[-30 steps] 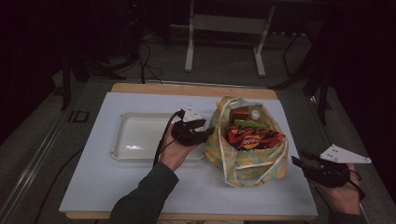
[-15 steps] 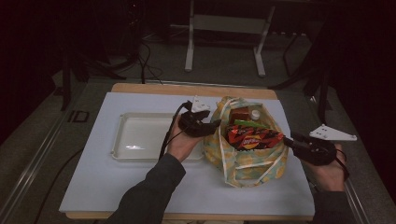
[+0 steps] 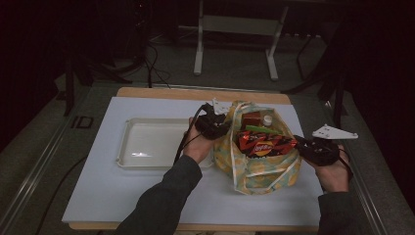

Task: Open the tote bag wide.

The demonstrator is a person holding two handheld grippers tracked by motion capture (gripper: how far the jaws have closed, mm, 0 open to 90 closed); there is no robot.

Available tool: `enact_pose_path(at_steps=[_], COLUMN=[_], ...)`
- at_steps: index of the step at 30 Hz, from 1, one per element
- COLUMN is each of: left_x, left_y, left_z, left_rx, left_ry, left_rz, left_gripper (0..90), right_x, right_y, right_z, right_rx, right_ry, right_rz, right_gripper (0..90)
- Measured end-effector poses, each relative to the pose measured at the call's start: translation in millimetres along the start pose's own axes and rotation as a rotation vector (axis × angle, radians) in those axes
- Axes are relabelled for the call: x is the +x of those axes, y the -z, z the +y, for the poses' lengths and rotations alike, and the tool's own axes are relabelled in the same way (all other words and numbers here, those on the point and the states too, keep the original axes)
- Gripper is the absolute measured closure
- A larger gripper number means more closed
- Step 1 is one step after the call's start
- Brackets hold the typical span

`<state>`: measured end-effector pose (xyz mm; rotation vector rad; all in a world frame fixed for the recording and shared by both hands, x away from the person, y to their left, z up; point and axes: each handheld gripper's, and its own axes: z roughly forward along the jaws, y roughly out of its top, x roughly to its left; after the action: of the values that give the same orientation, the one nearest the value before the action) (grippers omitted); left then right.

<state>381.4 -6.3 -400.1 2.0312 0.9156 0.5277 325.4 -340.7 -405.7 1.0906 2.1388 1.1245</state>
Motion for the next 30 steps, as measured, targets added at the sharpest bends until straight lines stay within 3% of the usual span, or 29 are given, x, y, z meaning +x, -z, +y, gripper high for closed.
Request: enact_pose_path(at_steps=[3,6,10,14,22,24,27,30], left_x=[4.1,7.4,7.4,3.9,-3.3,-4.8,-10.7,-12.0], left_y=[0.2,4.0,12.5,17.1,20.3,16.5,7.5,-1.9], left_z=[-0.4,-0.5,1.9,6.6,13.9,15.2,15.1,13.9], left_rx=[0.003,-0.011,-0.056,-0.082,-0.137,-0.123,-0.077,-0.046], left_ry=[0.001,0.025,0.048,0.036,0.033,0.035,0.004,0.018], left_rz=[0.019,0.016,-0.032,-0.073,-0.107,-0.129,-0.084,-0.061], left_gripper=[86.5,88.6,76.4,64.7,54.3,50.3,48.0,47.6], right_x=[-2.0,-4.2,-4.2,-3.0,2.8,3.6,3.8,3.7], right_y=[2.2,5.8,7.9,7.7,6.1,6.2,6.1,5.7], right_z=[1.3,2.1,1.6,1.3,2.8,3.4,4.3,4.1], right_rx=[0.004,-0.002,-0.002,-0.004,-0.007,-0.010,-0.014,-0.013], right_ry=[0.001,-0.002,0.004,0.005,0.020,0.021,0.021,0.022], right_rz=[-0.010,-0.011,-0.012,-0.006,0.022,0.028,0.033,0.032], right_gripper=[80.8,81.4,81.5,81.5,80.3,80.3,80.4,80.1])
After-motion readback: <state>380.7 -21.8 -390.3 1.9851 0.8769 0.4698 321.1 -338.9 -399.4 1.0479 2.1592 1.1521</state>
